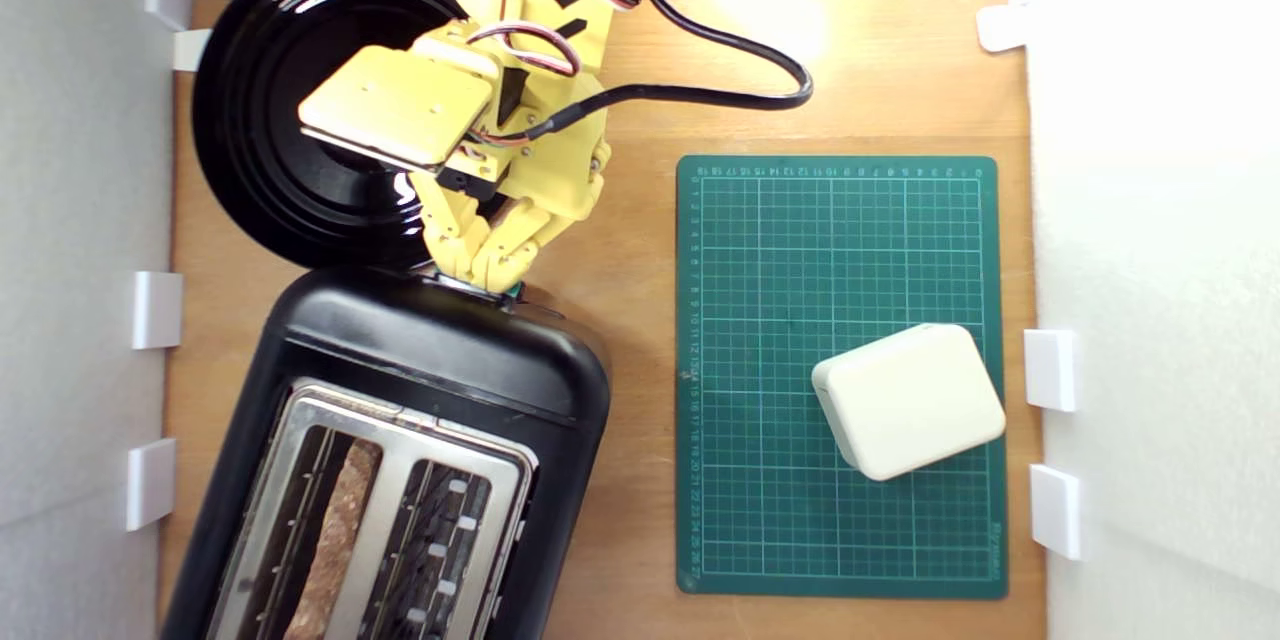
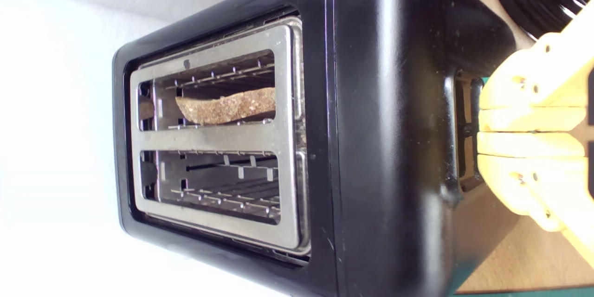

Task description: Start toaster

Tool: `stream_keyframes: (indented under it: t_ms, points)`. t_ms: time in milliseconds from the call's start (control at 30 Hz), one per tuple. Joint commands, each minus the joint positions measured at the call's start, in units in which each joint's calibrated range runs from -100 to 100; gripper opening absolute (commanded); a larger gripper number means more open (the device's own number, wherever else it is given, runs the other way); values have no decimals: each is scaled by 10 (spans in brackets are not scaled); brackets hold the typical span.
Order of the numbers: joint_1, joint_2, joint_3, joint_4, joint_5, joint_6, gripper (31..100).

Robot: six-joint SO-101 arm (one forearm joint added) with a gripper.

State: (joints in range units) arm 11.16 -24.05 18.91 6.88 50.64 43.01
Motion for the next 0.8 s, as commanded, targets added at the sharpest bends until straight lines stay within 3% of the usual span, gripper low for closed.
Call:
stream_keyframes:
  t_ms: [0,333,767]
  points:
    - [8,0,16,1,-19,9,314]
    - [36,43,40,6,-19,18,314]
    - [35,94,41,9,-19,17,314]
